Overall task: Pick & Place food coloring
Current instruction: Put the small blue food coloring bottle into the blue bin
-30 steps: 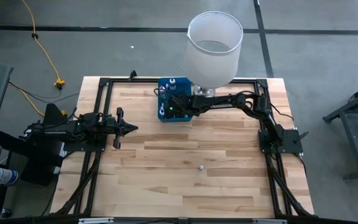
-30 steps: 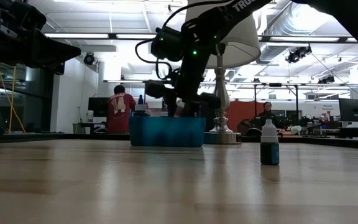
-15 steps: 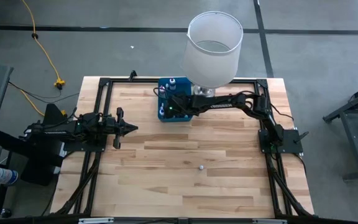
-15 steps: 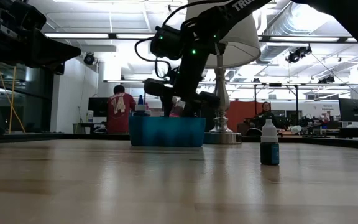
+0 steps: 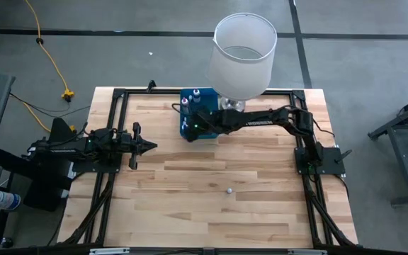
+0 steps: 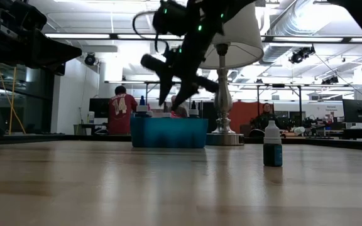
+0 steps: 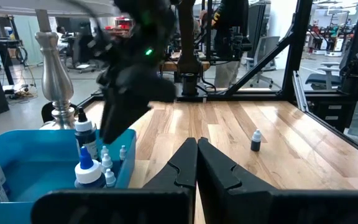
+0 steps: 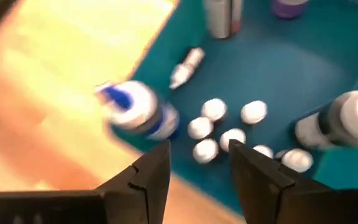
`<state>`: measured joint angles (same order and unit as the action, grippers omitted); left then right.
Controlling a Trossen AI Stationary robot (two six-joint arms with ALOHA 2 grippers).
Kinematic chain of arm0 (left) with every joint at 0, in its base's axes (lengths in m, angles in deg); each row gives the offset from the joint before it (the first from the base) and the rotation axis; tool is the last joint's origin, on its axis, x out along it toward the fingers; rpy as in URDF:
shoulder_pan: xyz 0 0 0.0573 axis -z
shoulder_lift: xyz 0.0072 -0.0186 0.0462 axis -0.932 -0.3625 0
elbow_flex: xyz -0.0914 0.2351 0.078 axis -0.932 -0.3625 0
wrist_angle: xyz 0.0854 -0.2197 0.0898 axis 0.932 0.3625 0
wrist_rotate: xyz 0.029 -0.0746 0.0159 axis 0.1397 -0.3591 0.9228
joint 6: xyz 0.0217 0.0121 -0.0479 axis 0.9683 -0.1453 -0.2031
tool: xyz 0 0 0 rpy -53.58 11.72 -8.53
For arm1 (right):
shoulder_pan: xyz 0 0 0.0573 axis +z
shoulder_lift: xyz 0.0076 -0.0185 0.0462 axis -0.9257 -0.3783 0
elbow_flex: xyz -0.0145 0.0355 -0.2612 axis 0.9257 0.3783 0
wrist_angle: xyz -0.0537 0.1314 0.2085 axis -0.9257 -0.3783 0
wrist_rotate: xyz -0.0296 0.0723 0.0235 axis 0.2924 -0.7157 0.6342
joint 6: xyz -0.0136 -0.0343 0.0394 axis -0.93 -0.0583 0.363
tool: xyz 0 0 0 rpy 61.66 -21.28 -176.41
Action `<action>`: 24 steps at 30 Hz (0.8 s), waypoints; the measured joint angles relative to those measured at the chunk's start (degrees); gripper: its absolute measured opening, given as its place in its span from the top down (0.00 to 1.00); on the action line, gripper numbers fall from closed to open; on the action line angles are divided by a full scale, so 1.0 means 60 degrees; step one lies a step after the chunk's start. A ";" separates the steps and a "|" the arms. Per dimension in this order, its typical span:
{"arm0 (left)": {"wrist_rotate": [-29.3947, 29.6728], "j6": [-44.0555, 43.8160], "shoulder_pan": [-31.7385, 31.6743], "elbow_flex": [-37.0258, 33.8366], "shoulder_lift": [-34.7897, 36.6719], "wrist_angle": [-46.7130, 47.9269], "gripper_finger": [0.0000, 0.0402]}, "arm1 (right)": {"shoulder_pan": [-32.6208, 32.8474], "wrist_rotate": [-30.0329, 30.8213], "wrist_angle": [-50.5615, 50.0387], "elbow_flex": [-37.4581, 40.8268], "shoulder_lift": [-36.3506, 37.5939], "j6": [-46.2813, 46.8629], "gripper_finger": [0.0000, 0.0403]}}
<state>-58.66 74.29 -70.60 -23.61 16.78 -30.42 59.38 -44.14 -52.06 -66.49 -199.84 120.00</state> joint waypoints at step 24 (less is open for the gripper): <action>0.0002 -0.0002 0.0000 0.0000 0.0000 0.0000 1.00 | 0.2936 -0.0990 -0.4329 0.0881 0.3558 -0.1260 0.61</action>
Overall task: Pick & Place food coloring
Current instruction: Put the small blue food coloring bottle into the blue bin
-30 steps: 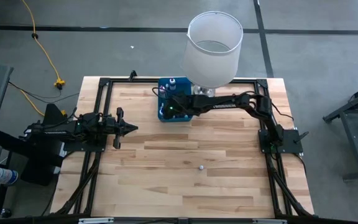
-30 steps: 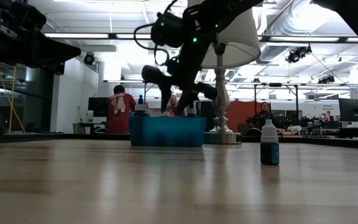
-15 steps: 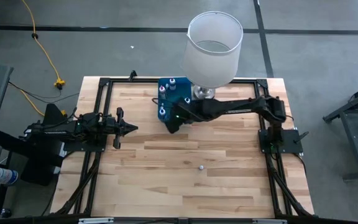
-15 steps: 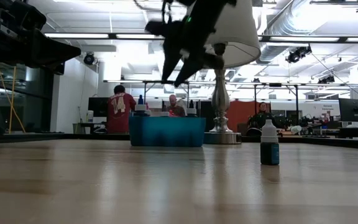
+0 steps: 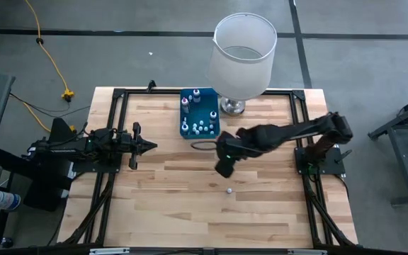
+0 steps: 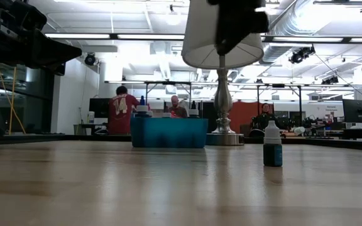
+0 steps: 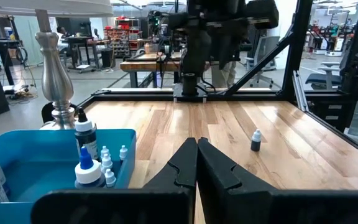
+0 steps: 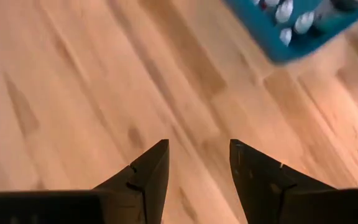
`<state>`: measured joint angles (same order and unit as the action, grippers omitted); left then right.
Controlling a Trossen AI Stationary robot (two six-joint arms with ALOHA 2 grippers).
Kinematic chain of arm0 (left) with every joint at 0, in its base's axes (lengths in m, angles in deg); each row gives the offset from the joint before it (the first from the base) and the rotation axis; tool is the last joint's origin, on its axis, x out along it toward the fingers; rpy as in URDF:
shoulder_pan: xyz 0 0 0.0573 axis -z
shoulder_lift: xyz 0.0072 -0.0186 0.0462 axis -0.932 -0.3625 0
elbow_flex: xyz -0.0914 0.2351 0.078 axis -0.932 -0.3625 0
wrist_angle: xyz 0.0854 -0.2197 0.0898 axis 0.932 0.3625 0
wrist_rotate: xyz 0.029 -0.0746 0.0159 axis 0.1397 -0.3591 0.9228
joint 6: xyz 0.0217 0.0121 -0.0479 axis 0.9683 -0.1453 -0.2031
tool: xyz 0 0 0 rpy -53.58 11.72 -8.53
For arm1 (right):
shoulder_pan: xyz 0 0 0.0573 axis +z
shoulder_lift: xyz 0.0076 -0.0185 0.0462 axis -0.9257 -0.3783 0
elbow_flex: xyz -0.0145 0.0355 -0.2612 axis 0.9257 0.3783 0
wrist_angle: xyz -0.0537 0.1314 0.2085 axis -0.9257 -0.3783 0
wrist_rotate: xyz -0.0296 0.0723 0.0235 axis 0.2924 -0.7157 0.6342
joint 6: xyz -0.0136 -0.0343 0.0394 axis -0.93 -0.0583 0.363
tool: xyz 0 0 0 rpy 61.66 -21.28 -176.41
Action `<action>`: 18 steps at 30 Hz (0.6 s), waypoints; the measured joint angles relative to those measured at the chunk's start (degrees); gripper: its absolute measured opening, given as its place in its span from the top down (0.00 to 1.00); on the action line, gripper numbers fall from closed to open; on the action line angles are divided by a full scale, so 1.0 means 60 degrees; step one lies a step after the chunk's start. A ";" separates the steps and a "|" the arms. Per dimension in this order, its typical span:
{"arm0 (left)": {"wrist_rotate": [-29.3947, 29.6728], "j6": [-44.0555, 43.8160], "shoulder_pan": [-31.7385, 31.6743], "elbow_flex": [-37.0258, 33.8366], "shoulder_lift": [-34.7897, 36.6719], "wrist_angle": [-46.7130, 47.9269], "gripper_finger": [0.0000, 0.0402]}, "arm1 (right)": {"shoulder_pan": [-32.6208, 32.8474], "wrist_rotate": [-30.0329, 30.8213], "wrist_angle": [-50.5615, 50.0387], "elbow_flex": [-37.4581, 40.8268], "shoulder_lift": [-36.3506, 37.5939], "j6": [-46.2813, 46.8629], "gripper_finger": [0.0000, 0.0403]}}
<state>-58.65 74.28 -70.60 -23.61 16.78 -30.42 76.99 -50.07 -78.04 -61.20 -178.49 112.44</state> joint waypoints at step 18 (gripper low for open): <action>0.0000 0.0000 0.0000 0.0000 0.0002 -0.0004 1.00 | 0.2404 -0.1462 0.2170 0.5903 0.3642 -0.0882 0.62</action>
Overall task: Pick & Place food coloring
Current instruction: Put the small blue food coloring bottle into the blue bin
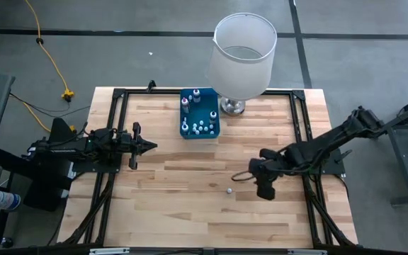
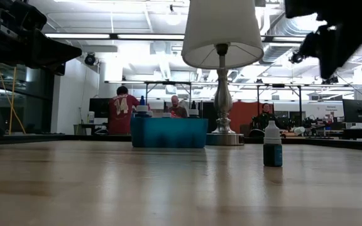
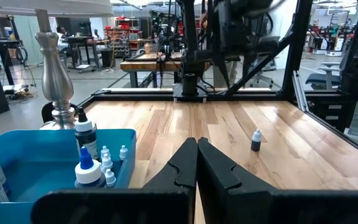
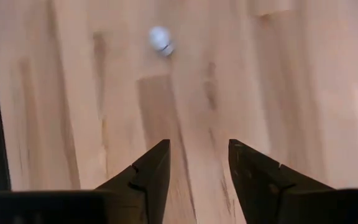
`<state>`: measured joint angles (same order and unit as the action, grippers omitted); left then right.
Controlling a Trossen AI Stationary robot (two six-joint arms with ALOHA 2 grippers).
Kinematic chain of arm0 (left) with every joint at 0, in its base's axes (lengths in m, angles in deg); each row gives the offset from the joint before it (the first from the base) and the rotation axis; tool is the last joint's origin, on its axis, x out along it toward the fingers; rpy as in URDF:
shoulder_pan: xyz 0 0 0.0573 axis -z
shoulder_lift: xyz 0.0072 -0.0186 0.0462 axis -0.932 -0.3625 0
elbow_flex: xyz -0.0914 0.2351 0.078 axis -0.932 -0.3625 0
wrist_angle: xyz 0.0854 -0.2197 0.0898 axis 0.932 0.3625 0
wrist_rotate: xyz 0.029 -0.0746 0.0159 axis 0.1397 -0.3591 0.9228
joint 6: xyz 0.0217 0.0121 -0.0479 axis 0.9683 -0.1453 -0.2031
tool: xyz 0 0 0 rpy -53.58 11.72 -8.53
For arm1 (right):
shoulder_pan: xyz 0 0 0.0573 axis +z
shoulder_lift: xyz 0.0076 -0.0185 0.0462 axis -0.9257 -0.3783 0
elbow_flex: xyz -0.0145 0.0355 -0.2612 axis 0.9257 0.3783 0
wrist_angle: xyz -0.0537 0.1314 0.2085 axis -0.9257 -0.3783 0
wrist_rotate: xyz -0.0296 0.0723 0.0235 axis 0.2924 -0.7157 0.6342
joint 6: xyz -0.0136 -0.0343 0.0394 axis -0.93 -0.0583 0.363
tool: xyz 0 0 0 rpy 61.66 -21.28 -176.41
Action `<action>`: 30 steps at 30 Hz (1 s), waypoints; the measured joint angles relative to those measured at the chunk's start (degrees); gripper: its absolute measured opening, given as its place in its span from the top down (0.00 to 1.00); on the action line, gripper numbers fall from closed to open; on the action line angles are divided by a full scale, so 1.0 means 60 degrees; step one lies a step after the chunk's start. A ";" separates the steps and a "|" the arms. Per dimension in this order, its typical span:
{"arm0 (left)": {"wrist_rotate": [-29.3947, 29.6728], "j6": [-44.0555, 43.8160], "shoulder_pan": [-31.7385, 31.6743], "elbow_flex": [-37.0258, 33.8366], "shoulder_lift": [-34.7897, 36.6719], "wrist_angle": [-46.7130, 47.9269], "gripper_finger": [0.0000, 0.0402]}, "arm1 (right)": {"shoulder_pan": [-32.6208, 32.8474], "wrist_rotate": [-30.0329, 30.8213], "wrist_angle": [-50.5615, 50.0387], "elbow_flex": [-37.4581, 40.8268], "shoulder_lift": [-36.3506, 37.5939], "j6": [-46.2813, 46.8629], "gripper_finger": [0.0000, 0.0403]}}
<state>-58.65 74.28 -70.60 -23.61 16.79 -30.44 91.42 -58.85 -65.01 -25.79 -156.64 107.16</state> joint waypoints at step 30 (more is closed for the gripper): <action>-0.0002 0.0000 0.0000 0.0000 -0.0002 0.0002 1.00 | 0.0124 -0.0015 0.3127 0.0661 -0.1842 -0.6399 0.49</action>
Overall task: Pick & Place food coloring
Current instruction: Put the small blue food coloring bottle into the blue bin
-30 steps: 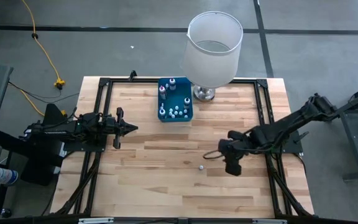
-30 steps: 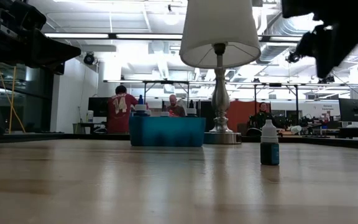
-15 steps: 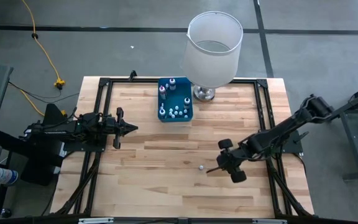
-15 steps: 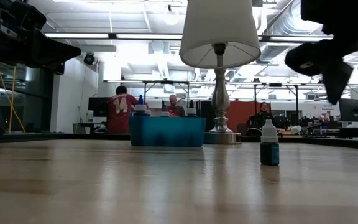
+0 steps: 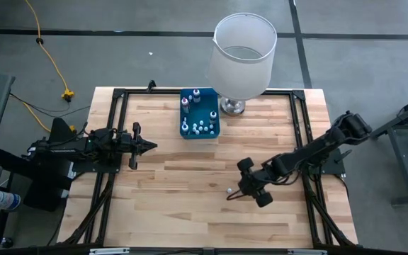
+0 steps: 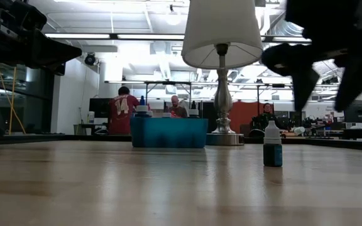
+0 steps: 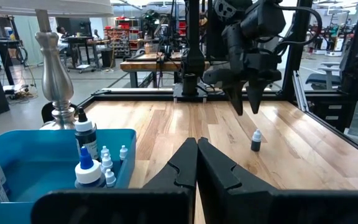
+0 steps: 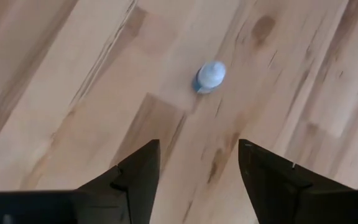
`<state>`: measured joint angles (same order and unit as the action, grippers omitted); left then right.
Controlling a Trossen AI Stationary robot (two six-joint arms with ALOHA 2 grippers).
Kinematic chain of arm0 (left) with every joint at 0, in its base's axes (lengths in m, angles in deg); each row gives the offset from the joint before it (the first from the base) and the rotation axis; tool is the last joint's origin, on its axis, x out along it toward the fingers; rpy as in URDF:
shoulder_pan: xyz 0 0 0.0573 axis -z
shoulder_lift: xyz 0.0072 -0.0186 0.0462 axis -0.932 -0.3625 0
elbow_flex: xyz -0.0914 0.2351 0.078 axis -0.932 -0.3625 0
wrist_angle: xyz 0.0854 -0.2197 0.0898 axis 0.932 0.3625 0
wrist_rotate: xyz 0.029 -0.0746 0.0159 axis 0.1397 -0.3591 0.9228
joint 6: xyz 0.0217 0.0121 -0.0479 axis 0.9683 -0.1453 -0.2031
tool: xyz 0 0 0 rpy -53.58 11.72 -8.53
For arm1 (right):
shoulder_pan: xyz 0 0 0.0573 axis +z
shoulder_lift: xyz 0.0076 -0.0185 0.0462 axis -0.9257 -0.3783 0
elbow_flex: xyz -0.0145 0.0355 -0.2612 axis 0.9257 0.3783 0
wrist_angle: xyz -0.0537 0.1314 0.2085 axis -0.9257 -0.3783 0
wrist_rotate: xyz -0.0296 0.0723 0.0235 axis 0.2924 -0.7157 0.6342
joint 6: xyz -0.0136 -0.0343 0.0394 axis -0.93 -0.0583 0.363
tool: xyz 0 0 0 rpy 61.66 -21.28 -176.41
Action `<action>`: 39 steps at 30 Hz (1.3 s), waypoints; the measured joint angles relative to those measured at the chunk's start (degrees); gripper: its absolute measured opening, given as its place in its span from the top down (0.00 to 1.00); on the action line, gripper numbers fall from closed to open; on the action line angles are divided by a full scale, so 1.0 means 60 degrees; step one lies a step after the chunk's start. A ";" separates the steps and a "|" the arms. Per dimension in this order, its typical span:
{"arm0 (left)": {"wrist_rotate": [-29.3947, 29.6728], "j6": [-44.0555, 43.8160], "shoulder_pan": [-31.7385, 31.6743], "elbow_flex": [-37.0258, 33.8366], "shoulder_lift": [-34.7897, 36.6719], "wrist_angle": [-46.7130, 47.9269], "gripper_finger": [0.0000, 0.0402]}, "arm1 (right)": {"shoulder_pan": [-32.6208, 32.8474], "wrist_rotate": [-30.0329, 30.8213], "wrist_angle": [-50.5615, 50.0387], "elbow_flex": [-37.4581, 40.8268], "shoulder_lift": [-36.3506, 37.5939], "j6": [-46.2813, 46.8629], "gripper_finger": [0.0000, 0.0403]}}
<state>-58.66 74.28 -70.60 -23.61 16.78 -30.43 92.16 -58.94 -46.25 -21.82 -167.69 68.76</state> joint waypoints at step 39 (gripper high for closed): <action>0.0004 -0.0002 0.0000 0.0000 0.0004 0.0001 1.00 | -0.0686 -0.0517 -0.0746 -0.2614 -0.2981 -0.1840 0.53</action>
<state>-58.64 74.27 -70.60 -23.61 16.80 -30.42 88.05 -62.04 -50.73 -37.51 -185.58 57.72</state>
